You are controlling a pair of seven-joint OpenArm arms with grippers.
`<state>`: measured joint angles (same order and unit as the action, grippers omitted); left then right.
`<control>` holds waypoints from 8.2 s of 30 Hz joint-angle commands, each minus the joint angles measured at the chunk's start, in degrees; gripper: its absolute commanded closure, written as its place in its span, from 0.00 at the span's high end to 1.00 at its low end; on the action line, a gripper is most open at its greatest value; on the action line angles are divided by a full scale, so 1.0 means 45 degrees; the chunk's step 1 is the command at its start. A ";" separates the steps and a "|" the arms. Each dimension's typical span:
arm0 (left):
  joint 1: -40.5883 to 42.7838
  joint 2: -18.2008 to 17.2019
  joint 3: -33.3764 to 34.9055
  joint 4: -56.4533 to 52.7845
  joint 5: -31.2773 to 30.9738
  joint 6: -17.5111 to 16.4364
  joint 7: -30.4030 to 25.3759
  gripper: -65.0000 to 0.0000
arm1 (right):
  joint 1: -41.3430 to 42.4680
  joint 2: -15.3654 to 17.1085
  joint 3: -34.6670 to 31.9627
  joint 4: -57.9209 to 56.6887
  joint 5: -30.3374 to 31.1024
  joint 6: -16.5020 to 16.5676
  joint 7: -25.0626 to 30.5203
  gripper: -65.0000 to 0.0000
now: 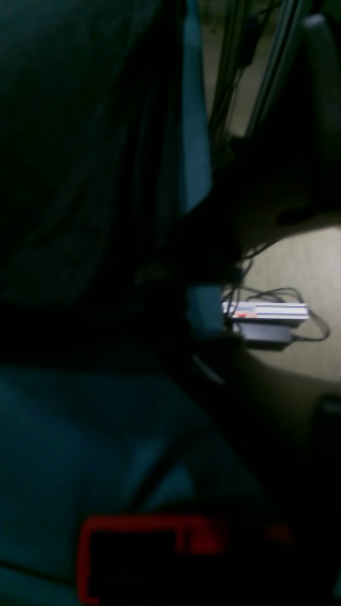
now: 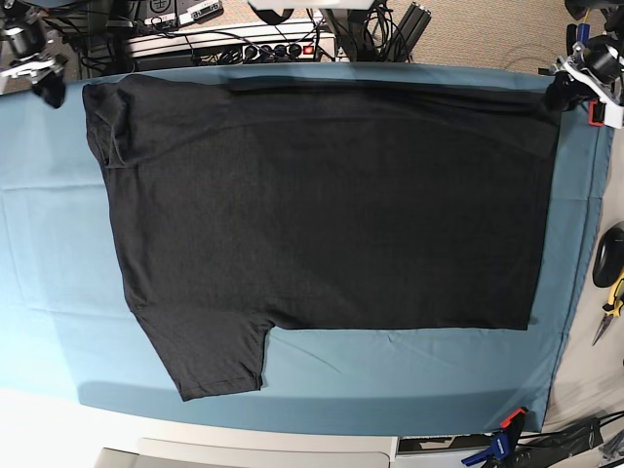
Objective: Fold the T-shirt properly
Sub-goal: 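Open both grippers and release the shirt edge, then move the right gripper down to the sleeve and grasp it, then reach the left gripper to the opposite hem corner and grasp it, then lift both held corners and fold that half over toward the collar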
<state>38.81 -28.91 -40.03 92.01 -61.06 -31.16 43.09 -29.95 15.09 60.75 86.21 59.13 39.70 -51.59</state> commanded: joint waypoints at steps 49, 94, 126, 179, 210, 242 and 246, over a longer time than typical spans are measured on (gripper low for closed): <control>-0.7019 -0.2608 0.3614 0.1302 0.4765 0.2302 -0.1826 0.31 | 1.9530 0.1370 -0.6154 -1.5412 -0.9165 -0.2837 0.5095 0.43; -0.6897 -0.2603 0.3614 0.1302 0.4721 0.2297 -0.1875 0.31 | 1.6815 0.0243 -0.6178 -1.5276 -1.1060 -0.4449 0.6237 0.43; -1.0686 -0.1904 0.3949 -0.3628 0.2939 0.2259 -0.1190 0.28 | 1.6485 0.0243 -0.6178 -1.4659 -1.1293 -0.2895 0.6489 0.00; -1.9841 -0.0466 0.8330 -1.8442 0.3837 0.2579 -0.1914 0.28 | 1.6106 0.0248 -0.6178 -1.4659 -1.1293 -0.2720 0.6572 0.00; -1.9836 0.0379 0.8330 -1.7884 0.4279 0.2909 -0.2594 0.28 | 1.6101 0.0248 -0.6178 -1.4659 -1.1293 -0.2618 0.6358 0.00; -1.9841 0.0053 0.8330 -1.7131 0.2205 0.0559 -0.2521 0.00 | 1.5441 0.1156 -0.6178 -1.4081 -1.0200 0.0066 0.6747 0.00; -1.9841 -0.0398 0.8330 -1.6490 0.1545 0.0559 -0.1729 0.00 | 1.5436 0.1661 -0.6183 -1.4076 -0.8733 0.0066 0.6037 0.00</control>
<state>-48.31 -29.74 -2.37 16.84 -52.64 -27.97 36.56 37.63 21.82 32.95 21.78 18.90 39.07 -25.58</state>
